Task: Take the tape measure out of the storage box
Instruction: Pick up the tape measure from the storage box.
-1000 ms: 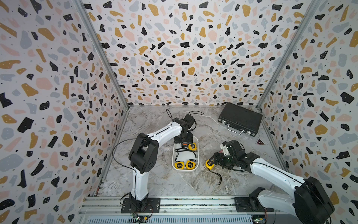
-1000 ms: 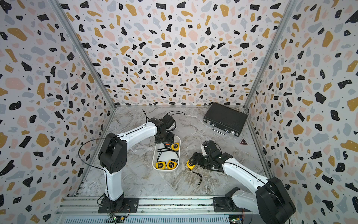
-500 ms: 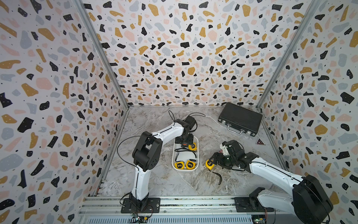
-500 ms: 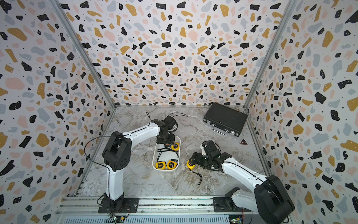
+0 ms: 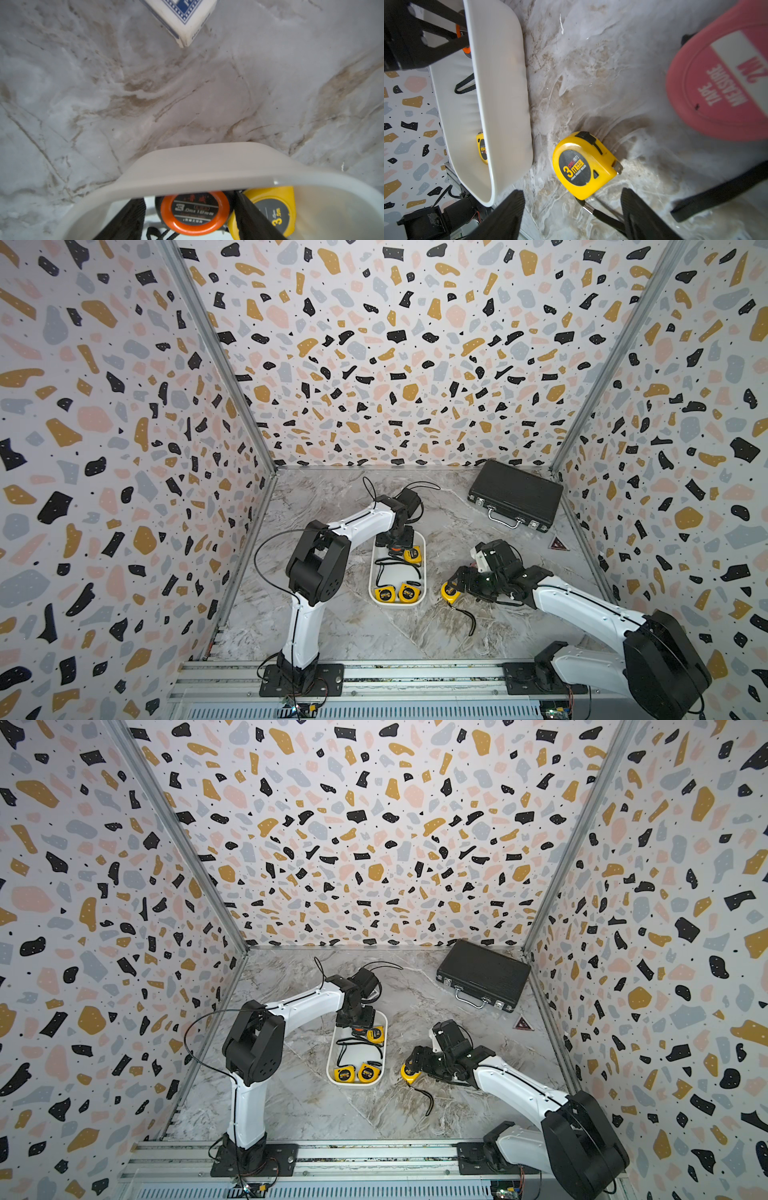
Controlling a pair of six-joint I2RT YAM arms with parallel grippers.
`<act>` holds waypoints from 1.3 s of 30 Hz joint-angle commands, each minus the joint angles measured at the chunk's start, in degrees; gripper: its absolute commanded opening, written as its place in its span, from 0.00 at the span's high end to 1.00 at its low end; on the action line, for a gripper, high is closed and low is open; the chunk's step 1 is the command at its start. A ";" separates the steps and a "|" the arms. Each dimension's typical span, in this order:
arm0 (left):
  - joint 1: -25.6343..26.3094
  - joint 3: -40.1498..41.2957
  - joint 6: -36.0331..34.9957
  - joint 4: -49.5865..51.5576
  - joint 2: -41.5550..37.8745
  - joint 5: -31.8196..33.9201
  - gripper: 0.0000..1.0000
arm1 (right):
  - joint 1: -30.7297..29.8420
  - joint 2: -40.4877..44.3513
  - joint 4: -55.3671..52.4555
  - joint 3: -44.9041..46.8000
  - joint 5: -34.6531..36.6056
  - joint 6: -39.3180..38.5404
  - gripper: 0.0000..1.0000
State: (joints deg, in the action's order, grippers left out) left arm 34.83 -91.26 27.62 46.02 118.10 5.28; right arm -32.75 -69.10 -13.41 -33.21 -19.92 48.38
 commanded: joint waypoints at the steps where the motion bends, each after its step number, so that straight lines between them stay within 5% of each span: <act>1: -0.50 -2.13 -0.37 0.93 0.99 1.03 0.30 | -0.12 -0.20 0.31 -2.58 -0.07 -0.34 0.22; 27: -1.06 -2.39 3.58 2.80 4.69 -2.29 0.35 | -0.05 -3.66 1.50 -3.90 -1.95 -1.69 0.23; 30: -1.16 -3.05 3.82 3.21 5.32 -2.69 0.45 | -0.06 -3.35 0.91 -4.47 -1.81 -2.11 0.23; 36: -1.15 -1.20 5.81 3.44 1.53 -2.97 0.96 | -0.12 -1.93 -0.03 -4.69 -2.19 -2.76 0.23; 39: -0.99 0.62 7.93 3.40 -2.05 -3.31 1.00 | -0.13 -1.08 -0.02 -4.83 -2.42 -2.94 0.22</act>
State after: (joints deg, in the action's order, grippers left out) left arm 34.02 -92.12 33.04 48.36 120.73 2.70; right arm -32.75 -72.31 -12.21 -36.18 -21.76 46.59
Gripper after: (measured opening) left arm 0.565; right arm 0.776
